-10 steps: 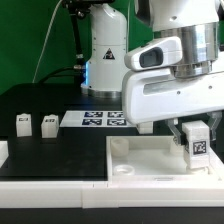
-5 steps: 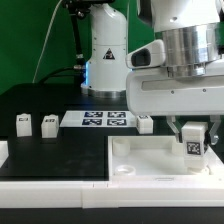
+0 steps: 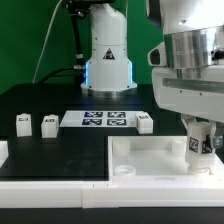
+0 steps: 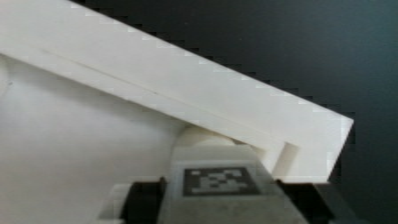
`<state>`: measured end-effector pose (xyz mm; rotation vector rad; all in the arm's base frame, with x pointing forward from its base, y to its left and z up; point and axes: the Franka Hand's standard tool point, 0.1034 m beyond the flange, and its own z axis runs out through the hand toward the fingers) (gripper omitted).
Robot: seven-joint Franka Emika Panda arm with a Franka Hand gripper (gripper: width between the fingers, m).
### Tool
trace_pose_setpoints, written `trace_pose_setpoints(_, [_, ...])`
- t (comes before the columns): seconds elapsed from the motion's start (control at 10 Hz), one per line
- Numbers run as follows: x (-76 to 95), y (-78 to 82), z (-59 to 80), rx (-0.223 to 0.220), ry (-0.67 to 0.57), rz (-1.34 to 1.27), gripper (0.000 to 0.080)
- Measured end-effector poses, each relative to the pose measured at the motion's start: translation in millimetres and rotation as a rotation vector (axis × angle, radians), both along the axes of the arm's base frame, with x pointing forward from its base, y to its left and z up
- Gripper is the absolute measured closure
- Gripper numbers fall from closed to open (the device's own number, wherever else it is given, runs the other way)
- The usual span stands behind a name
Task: Assemble one leg
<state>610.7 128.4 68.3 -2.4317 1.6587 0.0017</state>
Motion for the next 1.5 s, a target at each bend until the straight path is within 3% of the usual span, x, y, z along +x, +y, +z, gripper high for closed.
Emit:
trace_pose_setpoints(0.2, [0.1, 0.8, 0.1, 0.001, -0.009, 0.04, 0.0508])
trace_pose_setpoints(0.3, [0.2, 0.5, 0.1, -0.003, -0.014, 0.073, 0.0318])
trace_pose_setpoints(0.4, [-0.5, 0.9, 0.2, -0.024, -0.026, 0.201, 0.0318])
trace_pose_setpoints(0.5, [-0.6, 3.2, 1.1, -0.058, -0.045, 0.379, 0.0187])
trace_pose_setpoints(0.6, [-1.1, 4.4, 0.6, -0.073, -0.06, 0.487, 0.0161])
trace_pose_setpoints(1.0, [-0.8, -6.8, -2.0, -0.146, -0.124, 1.037, 0.015])
trace_pose_setpoints(1.5, [0.1, -6.2, 0.4, -0.18, -0.166, 1.327, 0.015])
